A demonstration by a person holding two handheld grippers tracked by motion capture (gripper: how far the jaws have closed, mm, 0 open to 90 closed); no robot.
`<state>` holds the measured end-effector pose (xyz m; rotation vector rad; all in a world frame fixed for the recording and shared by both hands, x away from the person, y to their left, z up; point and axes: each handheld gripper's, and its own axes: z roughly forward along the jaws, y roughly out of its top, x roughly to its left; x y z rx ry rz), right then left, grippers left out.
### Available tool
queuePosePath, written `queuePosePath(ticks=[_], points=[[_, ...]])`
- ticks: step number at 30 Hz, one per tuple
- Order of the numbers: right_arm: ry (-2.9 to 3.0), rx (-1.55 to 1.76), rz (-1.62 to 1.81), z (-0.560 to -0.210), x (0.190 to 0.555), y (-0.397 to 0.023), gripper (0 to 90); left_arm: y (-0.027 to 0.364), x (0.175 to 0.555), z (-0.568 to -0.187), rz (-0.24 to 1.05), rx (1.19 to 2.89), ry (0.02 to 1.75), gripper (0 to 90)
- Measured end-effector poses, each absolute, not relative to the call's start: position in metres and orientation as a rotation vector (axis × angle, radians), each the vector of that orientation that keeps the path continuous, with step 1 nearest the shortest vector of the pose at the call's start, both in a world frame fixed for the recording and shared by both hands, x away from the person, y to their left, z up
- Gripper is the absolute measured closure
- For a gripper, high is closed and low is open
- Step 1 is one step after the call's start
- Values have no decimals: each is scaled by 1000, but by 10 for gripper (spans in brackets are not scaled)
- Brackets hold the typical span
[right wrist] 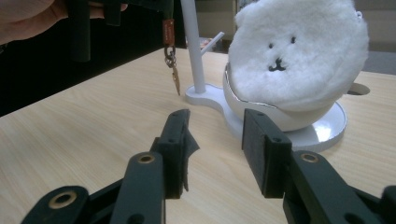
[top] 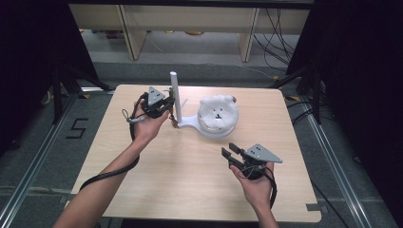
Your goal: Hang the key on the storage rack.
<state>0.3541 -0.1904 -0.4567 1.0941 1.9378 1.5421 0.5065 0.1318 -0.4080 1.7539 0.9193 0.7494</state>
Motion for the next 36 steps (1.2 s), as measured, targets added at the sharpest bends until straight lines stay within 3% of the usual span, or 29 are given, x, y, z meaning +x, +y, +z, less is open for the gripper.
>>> queuePosePath(ticks=[13, 23, 36], points=[[1940, 1117, 1499, -455, 353, -197, 624, 149, 484, -404, 703, 1793, 888, 720], [1891, 1143, 1470, -452, 356, -212, 596, 189, 454, -407, 689, 1837, 915, 568], [1837, 1212, 1429, -452, 361, -240, 590, 239, 407, -421, 719, 1779, 1000, 468]])
